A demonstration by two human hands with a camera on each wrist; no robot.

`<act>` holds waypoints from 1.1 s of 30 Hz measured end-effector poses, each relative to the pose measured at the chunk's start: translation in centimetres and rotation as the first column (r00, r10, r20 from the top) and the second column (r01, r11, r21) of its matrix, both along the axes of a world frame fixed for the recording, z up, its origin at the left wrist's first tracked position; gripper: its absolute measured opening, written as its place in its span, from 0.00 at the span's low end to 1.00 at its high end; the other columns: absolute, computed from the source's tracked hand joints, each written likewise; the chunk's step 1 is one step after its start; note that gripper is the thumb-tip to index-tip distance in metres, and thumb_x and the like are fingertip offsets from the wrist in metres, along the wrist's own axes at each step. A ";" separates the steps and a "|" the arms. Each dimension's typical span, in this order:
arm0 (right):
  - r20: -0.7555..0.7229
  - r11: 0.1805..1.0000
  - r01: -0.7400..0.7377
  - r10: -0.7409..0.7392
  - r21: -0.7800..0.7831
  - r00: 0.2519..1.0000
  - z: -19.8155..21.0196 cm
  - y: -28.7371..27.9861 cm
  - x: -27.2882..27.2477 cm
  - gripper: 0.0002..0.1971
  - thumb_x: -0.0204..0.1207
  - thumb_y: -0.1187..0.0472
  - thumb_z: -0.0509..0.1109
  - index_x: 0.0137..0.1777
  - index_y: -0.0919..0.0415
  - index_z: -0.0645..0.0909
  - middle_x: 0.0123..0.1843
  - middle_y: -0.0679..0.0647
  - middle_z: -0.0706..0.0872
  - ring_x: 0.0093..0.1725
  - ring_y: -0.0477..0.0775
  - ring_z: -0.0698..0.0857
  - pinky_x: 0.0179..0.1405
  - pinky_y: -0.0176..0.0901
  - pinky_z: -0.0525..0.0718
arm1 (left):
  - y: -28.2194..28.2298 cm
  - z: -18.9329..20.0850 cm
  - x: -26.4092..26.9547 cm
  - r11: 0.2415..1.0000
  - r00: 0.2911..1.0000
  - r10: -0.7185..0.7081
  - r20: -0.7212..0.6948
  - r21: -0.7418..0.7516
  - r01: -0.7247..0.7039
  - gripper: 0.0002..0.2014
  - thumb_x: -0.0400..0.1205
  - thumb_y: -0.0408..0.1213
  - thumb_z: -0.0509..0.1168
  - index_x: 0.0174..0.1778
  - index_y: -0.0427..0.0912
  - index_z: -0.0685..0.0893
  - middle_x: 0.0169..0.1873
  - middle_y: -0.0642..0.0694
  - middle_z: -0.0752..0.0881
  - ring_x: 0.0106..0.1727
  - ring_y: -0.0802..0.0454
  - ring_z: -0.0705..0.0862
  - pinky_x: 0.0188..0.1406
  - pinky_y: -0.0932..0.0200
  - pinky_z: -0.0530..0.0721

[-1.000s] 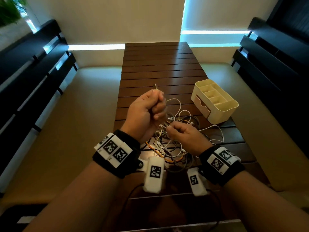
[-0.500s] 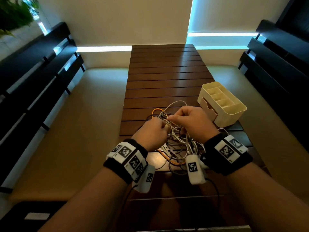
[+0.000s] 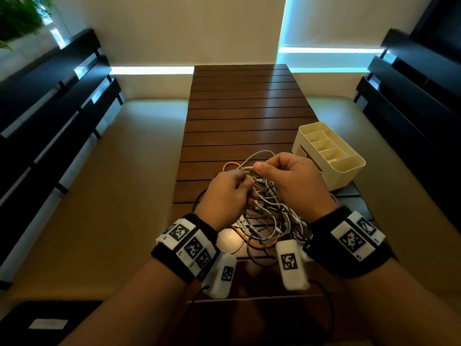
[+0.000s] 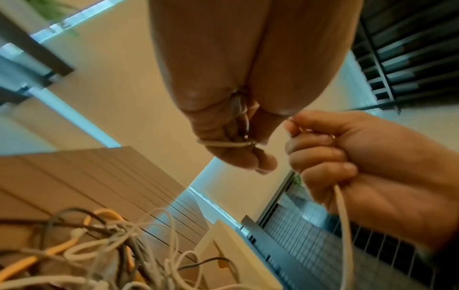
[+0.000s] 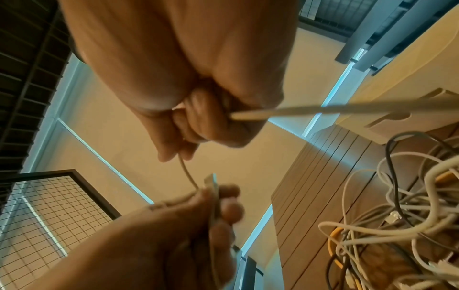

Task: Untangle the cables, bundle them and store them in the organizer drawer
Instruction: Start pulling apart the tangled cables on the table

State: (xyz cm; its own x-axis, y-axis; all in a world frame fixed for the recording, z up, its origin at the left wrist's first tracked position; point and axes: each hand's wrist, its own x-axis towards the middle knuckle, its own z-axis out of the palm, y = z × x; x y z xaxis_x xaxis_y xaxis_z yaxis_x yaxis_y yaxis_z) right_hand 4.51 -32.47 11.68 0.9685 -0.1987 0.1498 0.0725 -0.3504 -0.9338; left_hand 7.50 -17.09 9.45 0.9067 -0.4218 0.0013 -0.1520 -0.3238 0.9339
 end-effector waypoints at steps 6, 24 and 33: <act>-0.063 0.989 -0.081 0.090 0.123 0.994 -0.7 0.4 -1.0 0.09 0.84 0.58 0.68 0.44 0.59 0.85 0.23 0.45 0.79 0.22 0.47 0.76 0.21 0.40 0.79 | 0.3 0.5 0.1 0.969 0.985 -0.012 -0.173 -0.244 -0.031 0.12 0.90 0.32 0.57 0.57 0.31 0.84 0.38 0.41 0.87 0.35 0.54 0.84 0.38 0.60 0.85; -0.135 0.914 -0.270 0.240 -0.303 0.961 -4.5 1.1 1.6 0.35 0.76 0.54 0.77 0.81 0.41 0.67 0.81 0.46 0.63 0.79 0.49 0.68 0.75 0.48 0.72 | -0.1 2.2 0.0 0.854 0.990 -0.095 -0.107 -0.520 0.026 0.11 0.91 0.39 0.52 0.51 0.41 0.78 0.25 0.47 0.72 0.23 0.53 0.66 0.22 0.62 0.68; -0.337 0.998 -0.007 -0.013 -0.059 0.941 -4.6 -1.5 1.6 0.04 0.83 0.56 0.69 0.49 0.54 0.85 0.36 0.51 0.87 0.31 0.45 0.84 0.32 0.41 0.82 | 3.4 4.4 1.9 0.929 0.998 0.016 -0.053 -0.368 -0.034 0.11 0.89 0.42 0.59 0.44 0.42 0.79 0.19 0.56 0.72 0.17 0.60 0.66 0.15 0.66 0.67</act>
State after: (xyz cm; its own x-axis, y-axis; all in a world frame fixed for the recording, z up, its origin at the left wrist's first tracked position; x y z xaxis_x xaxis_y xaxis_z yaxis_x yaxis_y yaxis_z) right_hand 6.14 -33.99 7.11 0.9638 -0.2022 -0.1737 -0.2438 -0.4050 -0.8812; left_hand 9.42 -13.69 13.87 0.9198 -0.3773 0.1081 -0.0997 0.0419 0.9941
